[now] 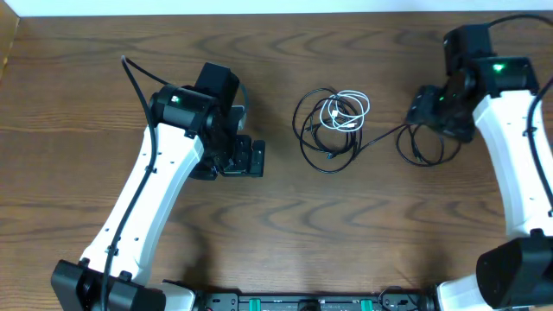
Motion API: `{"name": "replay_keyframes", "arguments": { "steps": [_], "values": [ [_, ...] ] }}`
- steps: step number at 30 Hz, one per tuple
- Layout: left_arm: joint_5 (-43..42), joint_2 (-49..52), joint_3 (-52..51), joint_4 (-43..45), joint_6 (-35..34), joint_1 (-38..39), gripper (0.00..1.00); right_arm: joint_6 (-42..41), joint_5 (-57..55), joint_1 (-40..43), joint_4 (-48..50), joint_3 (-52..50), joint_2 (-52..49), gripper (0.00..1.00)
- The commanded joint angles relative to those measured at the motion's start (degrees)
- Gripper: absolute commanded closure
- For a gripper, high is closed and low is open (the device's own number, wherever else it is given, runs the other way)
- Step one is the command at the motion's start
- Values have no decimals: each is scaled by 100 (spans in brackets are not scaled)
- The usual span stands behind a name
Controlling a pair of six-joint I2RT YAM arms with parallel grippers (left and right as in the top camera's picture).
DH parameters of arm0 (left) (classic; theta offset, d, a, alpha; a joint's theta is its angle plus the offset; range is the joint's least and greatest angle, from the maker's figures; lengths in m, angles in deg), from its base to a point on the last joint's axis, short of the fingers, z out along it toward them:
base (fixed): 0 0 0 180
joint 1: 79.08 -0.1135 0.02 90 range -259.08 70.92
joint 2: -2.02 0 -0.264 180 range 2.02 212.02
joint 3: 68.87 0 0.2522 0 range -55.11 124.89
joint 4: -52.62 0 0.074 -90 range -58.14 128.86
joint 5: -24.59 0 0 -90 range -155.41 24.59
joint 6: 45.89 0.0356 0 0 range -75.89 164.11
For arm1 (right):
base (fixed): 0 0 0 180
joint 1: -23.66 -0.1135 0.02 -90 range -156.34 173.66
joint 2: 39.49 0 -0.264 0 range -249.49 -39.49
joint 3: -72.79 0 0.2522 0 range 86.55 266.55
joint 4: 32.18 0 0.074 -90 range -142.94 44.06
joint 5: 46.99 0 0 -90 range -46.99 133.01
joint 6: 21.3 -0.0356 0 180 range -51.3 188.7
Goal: Untangle cables
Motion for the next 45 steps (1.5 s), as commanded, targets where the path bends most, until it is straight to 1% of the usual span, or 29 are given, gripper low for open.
{"name": "replay_keyframes", "arguments": {
  "steps": [1, 7, 11, 13, 15, 17, 20, 21, 25, 29, 33, 37, 39, 41, 45],
  "values": [
    [79, 7, 55, -17, -55, 22, 2, 446, 1349, -282, 363, -442, -13, 23],
    [79, 7, 55, -17, -55, 22, 2, 365, 1429, -824, 1386, -1067, -13, 13],
    [79, 7, 57, -17, -55, 22, 2, -68, 1246, -1091, 1843, -1360, -15, 17],
    [79, 7, 57, -17, -52, 22, 2, -448, 925, -1198, 1950, -1493, -15, 29],
    [79, 7, 57, -17, -55, 22, 2, -778, 634, -1263, 1961, -1565, -15, 47],
    [79, 7, 57, -17, -55, 22, 2, -831, 549, -1287, 1980, -1574, -15, 65],
    [79, 7, 57, -20, -55, 22, 2, -831, 588, -1285, 2127, -1572, -15, 87],
    [79, 7, 57, -20, -55, 22, 2, -831, 625, -1285, 2177, -1572, -13, 98],
    [79, 7, 57, -17, -55, 22, 2, -831, 1075, -1274, 2291, -1427, 13, 99],
    [79, 7, 57, -17, -55, 22, 2, -824, 1502, -1204, 2238, -807, 216, 99],
    [79, 7, 57, -17, -55, 22, 2, -809, 1626, -1115, 2061, 240, 649, 99],
    [79, 7, 57, -17, -55, 22, 2, -597, 1622, -1034, 2124, 1342, 1128, 99],
    [79, 7, 57, -17, -55, 22, 2, -334, 1429, -966, 2264, 2033, 1438, 98],
    [79, 7, 57, -17, -55, 22, 2, -251, 1019, -931, 2286, 2380, 1624, 99],
    [79, 7, 57, -20, -55, 22, 2, -245, -398, -925, 2280, 2706, 2044, 98]
  ]
}}
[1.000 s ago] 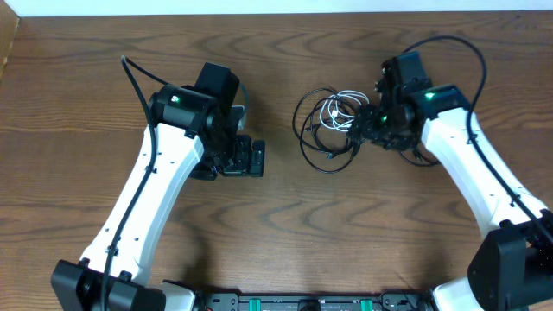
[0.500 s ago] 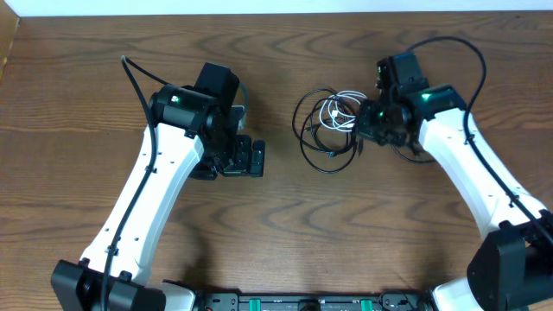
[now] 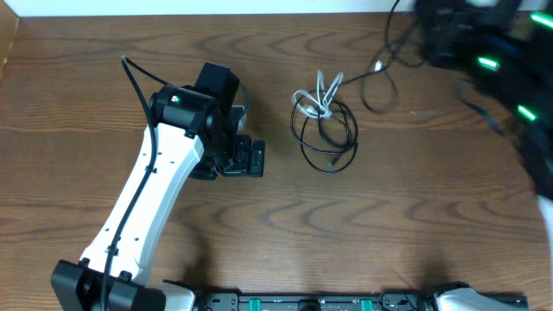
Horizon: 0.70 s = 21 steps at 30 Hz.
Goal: Untangle cables
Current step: 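Pull the black cable out toward the upper right with the right gripper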
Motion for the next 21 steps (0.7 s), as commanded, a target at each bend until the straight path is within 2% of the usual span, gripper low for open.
{"name": "replay_keyframes", "arguments": {
  "steps": [1, 6, 12, 21],
  "values": [
    [76, 7, 57, -20, -55, 22, 2, 192, -1528, 44, -70, 170, 339, 98],
    [76, 7, 55, -20, -55, 22, 2, 195, -1755, 44, -509, 168, 442, 98],
    [76, 7, 57, -20, -55, 22, 2, 155, -1974, 44, -986, 160, 92, 98],
    [76, 7, 57, -22, -55, 22, 2, 129, -315, 28, -1899, 160, -728, 99]
  ]
}}
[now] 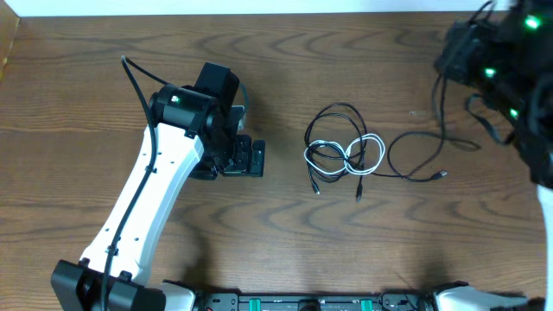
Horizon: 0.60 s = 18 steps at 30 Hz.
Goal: Untangle cables
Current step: 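Pull the black cable out toward the upper right with the right gripper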
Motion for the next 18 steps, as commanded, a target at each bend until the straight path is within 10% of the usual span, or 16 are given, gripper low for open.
{"name": "replay_keyframes", "arguments": {
  "steps": [1, 9, 18],
  "values": [
    [76, 7, 55, -20, -55, 22, 2, 37, 1237, 13, -247, -7, -289, 99],
    [76, 7, 55, -20, -55, 22, 2, 72, 3904, 160, 815, 42, -531, 98],
    [76, 7, 57, -20, -55, 22, 2, -656, 3858, 1051, 1635, 1305, -485, 99]
  ]
}}
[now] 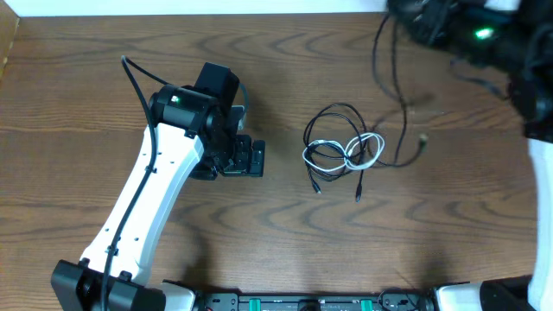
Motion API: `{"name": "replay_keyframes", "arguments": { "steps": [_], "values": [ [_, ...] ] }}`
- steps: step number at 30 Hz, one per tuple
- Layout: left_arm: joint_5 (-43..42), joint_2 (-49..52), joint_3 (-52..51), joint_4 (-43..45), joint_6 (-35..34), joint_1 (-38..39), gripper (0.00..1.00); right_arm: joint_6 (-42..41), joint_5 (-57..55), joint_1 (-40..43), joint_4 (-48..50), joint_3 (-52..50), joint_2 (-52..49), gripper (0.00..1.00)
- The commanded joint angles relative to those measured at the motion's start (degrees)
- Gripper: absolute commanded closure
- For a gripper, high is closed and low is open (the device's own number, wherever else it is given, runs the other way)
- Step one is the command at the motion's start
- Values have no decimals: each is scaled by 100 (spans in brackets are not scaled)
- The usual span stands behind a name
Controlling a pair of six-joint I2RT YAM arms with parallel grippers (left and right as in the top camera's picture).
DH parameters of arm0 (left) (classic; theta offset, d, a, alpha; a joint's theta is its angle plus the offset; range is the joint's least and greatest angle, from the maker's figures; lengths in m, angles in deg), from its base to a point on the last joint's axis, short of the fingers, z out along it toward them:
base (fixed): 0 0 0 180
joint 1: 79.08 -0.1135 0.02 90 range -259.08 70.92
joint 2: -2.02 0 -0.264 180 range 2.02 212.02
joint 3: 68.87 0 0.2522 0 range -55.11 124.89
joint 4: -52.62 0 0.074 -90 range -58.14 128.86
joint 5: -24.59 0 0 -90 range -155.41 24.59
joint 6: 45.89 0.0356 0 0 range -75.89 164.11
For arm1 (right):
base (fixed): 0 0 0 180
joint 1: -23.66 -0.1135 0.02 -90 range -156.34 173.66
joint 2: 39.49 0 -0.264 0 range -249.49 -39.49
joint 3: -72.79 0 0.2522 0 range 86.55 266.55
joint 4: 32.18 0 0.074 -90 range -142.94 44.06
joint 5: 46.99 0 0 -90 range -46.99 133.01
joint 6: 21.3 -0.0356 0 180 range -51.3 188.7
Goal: Untangle cables
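A tangle of one white cable [367, 154] and thin black cable loops [333, 112] lies on the table right of centre, with two plug ends pointing toward the front. A long black cable [403, 104] rises from the tangle to my right gripper [421, 19]. That gripper is blurred at the far right edge and shut on this cable. The cable's free plug [422, 138] dangles near the tangle. My left gripper [252, 159] rests low on the table left of the tangle, apart from it. Its jaws cannot be made out.
The wooden table [285, 233] carries nothing else. The white left arm [147, 207] runs from the front left corner to the middle. The blurred right arm [527, 78] fills the far right corner. A rail with green fittings [302, 302] lines the front edge.
My right gripper has moved left along the far edge. The black cable that trailed flat to the right now hangs from it, plug end off the table. The tangle and left arm stayed put.
First my right gripper was low on a black loop right of a tight bundle. Then it was raised at the far right with the bundle drawn out toward it. The bundle later lay nearer the front, looser, its black cable trailing right. Now that cable hangs lifted.
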Motion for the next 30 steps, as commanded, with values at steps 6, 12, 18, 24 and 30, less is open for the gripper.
{"name": "replay_keyframes", "arguments": {
  "steps": [6, 12, 18, 24, 30],
  "values": [
    [76, 7, 57, -20, -55, 22, 2, -238, -133, 1373, 817, 1513, 168, 98],
    [76, 7, 57, -20, -55, 22, 2, -234, -245, 1770, 361, 1690, 195, 98],
    [76, 7, 57, -20, -55, 22, 2, -684, -173, 1615, -483, 1392, 44, 98],
    [76, 7, 55, -20, -55, 22, 2, -546, 907, 1276, -743, 1327, -271, 98],
    [76, 7, 55, -20, -55, 22, 2, 426, -540, 741, -2000, 1327, -516, 99]
  ]
}}
